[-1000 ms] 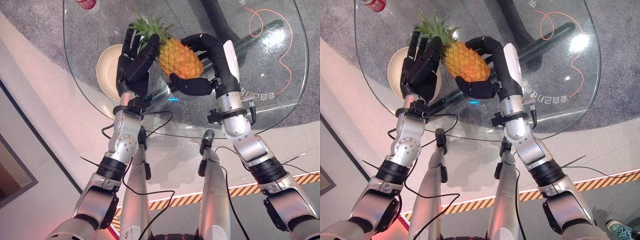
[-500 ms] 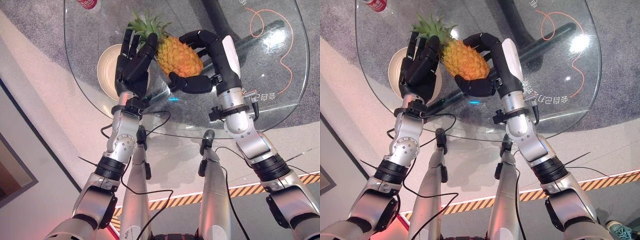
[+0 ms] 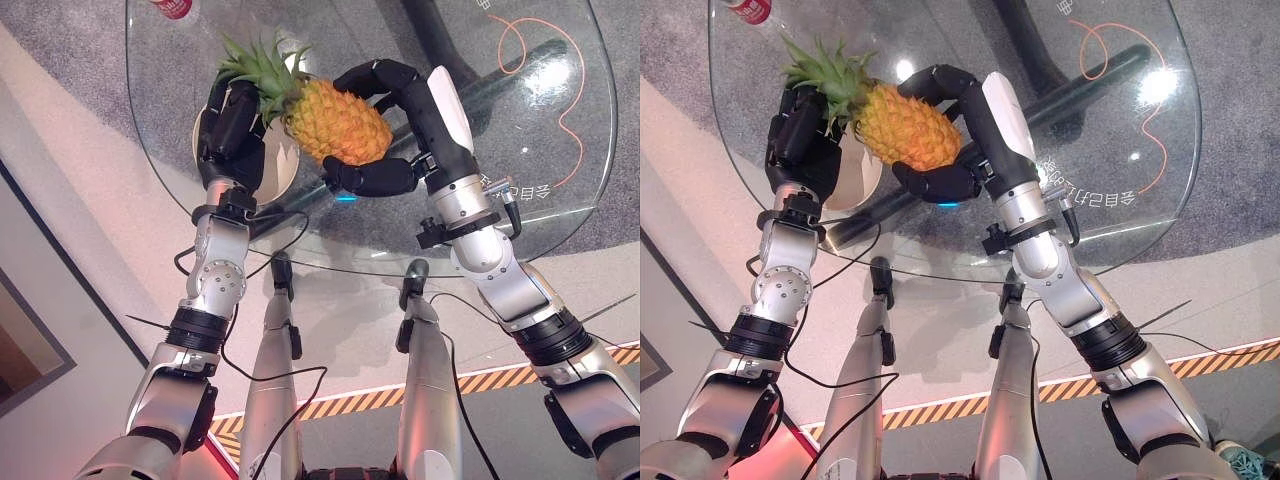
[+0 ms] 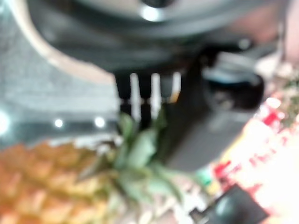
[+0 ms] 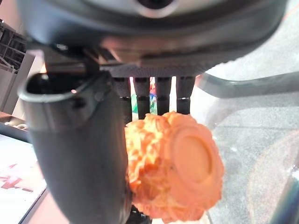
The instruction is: Pick up the fruit to the plate
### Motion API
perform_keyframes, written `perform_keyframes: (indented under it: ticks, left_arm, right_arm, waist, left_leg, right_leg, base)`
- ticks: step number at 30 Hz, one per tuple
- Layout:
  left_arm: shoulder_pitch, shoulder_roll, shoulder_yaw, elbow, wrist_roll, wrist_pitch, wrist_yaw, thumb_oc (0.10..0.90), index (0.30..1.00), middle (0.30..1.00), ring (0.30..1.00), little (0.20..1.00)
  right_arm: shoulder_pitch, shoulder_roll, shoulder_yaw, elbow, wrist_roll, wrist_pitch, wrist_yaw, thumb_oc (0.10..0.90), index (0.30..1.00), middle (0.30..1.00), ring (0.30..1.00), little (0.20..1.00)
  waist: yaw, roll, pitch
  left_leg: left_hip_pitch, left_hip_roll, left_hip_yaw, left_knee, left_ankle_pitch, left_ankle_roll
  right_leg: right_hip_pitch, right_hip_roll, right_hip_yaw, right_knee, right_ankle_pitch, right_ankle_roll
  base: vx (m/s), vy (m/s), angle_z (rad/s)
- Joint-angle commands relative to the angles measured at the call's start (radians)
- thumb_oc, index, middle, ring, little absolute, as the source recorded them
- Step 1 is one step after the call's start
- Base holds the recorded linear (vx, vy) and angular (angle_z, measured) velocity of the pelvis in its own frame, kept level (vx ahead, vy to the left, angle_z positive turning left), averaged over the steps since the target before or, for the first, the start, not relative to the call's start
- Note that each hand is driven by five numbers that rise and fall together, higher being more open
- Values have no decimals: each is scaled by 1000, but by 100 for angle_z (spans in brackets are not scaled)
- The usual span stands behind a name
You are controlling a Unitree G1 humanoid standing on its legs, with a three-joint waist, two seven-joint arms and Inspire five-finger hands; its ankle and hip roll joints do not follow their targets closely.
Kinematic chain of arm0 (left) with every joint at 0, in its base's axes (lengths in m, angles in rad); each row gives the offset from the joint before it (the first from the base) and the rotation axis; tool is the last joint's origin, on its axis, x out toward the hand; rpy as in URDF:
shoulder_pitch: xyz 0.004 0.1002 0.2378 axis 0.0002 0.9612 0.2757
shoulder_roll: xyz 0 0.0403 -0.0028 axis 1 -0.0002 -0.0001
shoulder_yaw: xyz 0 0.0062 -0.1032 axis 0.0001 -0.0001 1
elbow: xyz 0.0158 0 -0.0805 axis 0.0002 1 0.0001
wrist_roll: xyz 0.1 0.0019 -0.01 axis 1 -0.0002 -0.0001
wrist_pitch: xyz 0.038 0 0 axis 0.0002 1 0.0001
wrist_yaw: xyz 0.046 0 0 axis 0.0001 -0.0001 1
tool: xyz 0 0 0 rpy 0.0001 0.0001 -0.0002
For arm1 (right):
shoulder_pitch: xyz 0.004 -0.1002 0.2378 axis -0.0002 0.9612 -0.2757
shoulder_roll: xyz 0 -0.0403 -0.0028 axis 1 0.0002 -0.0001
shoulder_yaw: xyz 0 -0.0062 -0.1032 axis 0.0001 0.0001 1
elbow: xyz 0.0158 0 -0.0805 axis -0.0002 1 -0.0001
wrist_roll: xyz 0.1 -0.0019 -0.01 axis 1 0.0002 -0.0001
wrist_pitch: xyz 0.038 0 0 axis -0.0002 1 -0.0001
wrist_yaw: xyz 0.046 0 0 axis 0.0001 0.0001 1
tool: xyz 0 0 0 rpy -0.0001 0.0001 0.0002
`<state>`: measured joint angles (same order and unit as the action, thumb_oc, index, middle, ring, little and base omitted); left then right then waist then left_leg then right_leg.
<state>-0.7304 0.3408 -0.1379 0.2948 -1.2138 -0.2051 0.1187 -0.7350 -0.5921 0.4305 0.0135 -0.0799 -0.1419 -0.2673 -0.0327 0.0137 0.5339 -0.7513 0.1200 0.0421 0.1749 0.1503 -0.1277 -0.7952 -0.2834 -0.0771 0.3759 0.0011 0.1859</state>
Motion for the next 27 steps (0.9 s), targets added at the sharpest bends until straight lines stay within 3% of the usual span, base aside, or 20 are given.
perform_keyframes:
  ticks: [1, 14, 17, 18, 19, 27]
  left_arm:
    - [-178, -48, -171, -177, 54, 35, -218, 100, 300, 300, 300, 200]
    - [-183, -41, -180, -173, 38, 38, -234, 100, 300, 300, 300, 200]
    - [-179, -38, -179, -171, 59, 30, -195, 100, 300, 300, 300, 200]
    - [-179, -38, -179, -171, 67, 25, -175, 504, 646, 646, 646, 604]
    - [-181, -37, -177, -168, 76, 18, -159, 800, 900, 900, 900, 900]
    - [-173, -47, -167, -170, 96, -5, -136, 800, 900, 900, 900, 900]
  right_arm:
    - [-188, 40, 29, -159, -29, -108, 11, 100, 300, 300, 300, 200]
    - [-204, 28, 41, -166, -27, -97, 1, 100, 300, 300, 300, 200]
    - [-203, 26, 40, -163, -30, -97, -11, 100, 300, 300, 300, 200]
    - [-204, 25, 38, -162, -30, -95, -16, 100, 300, 300, 300, 200]
    - [-206, 25, 35, -162, -30, -91, -25, 100, 300, 300, 300, 200]
    - [-189, 30, 7, -151, -33, -97, -69, 100, 300, 300, 300, 200]
  waist:
    - [5, -20, -14]
    - [6, -19, -14]
    - [7, -18, -14]
    - [7, -18, -14]
    - [7, -19, -14]
    - [5, -19, -14]
  left_leg:
    - [26, -13, 17, 60, -81, 21]
    - [22, -16, 15, 60, -82, 21]
    - [19, -16, 14, 62, -82, 21]
    - [18, -16, 14, 61, -82, 22]
    - [18, -17, 14, 60, -81, 22]
    - [16, -20, 13, 61, -81, 23]
  right_leg:
    - [67, 14, -75, -159, 113, -19]
    - [63, 14, -76, -161, 113, -18]
    - [60, 14, -76, -159, 113, -19]
    - [60, 14, -76, -160, 113, -19]
    - [60, 14, -76, -161, 113, -18]
    - [59, 16, -75, -162, 112, -19]
  base:
    - [0, 0, 0]
    - [0, 0, 0]
    - [0, 0, 0]
    - [0, 0, 0]
    - [0, 0, 0]
    - [0, 0, 0]
